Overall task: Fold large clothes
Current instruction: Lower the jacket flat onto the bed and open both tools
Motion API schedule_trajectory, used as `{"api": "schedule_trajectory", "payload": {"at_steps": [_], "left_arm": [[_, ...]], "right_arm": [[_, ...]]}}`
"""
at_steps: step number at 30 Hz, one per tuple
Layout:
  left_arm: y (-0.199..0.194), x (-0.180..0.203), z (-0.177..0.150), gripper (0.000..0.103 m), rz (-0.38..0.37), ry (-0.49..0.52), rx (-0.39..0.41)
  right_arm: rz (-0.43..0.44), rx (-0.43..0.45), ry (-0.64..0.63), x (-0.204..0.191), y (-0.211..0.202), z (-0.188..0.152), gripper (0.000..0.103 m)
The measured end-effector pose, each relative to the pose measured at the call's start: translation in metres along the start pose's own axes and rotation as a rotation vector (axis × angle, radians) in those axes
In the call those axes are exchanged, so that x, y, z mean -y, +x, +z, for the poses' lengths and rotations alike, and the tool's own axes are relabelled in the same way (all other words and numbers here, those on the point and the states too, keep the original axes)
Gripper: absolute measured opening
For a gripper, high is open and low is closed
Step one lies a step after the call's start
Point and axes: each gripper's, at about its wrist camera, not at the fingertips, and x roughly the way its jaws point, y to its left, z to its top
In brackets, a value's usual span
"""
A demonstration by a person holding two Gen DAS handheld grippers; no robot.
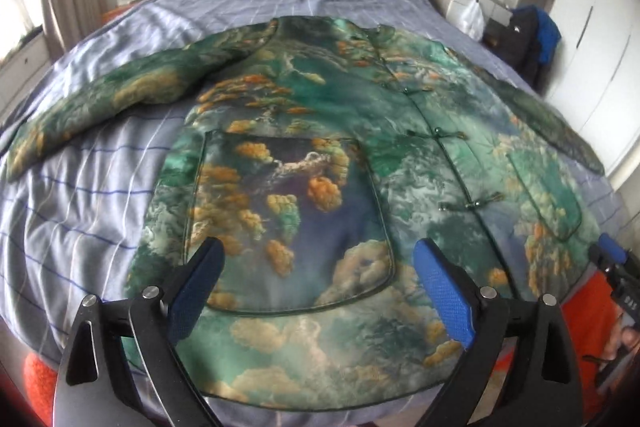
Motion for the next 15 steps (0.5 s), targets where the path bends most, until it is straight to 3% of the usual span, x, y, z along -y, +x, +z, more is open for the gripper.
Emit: {"api": "schedule_trajectory", "payload": {"at_steps": [5,15], "left_arm": [[0.01,-0.004,-0.011,0.096,0.092,0.007,0.005],[0.016,-0.017,-0.025,0.096,0.056,-0.072,-0.048]], "right_arm": [[0.01,0.011,-0.027,-0.009,0.003,0.0,0.073],[-0.005,0.027,-0.032,-0.014,-0.001,-0.001,0.079]]}}
